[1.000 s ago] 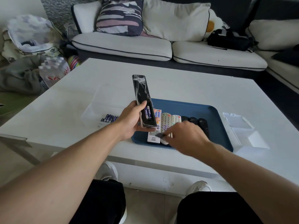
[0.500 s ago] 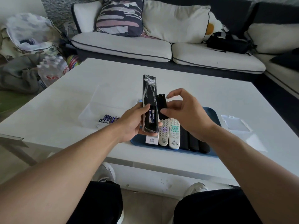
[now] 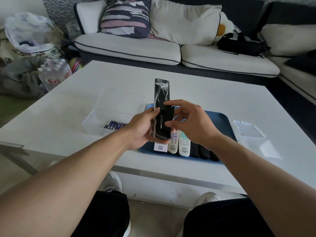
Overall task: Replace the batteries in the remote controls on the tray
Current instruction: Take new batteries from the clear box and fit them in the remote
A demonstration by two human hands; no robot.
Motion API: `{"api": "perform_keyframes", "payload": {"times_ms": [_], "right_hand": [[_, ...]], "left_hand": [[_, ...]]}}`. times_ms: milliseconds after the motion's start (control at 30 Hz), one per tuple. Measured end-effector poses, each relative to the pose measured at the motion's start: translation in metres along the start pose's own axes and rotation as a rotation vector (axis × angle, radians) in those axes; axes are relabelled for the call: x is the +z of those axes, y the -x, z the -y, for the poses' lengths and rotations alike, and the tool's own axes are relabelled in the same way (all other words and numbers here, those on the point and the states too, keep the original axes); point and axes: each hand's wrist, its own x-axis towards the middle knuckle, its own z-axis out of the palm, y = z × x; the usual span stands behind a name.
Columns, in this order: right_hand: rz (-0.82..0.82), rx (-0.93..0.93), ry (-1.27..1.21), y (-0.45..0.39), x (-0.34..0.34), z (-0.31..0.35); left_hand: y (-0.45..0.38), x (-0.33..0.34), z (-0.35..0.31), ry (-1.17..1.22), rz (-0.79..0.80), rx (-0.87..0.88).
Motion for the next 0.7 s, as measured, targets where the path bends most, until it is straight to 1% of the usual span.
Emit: {"api": "perform_keyframes", "payload": {"times_ms": [133,233,400,467,533,700], "right_hand": [[0.048,0.004,0.005,-0.0009,0.0000,-0.0030],[0.058,-0.001,0.053,-0.0013,0.0004,-0.0037],[0.007,0.046,0.157,-0.0040,0.0019,-0.0065],[-0.029,0.090,0.158,-0.0046,0.0021,-0.0066],[-0.053,0.112,0.147,-0.0051,0.0019,-0.0067],[-0.047,0.110,0.180,-0.0037,0.0029,-0.0067]], "left_hand": [[0.0012,0.0017,0.0006,-0.018,0.014,-0.005],[0.0019,0.0016,0.0011,-0.025,0.014,-0.005],[0.0070,0.0038,-0.0022,-0.040,0.024,-0.026],[0.0074,0.0048,-0.0021,-0.068,0.039,-0.002],[0.0063,0.0052,-0.0011,-0.083,0.019,0.032],[0.0049,0.0060,0.0007,-0.094,0.002,0.043]]}}
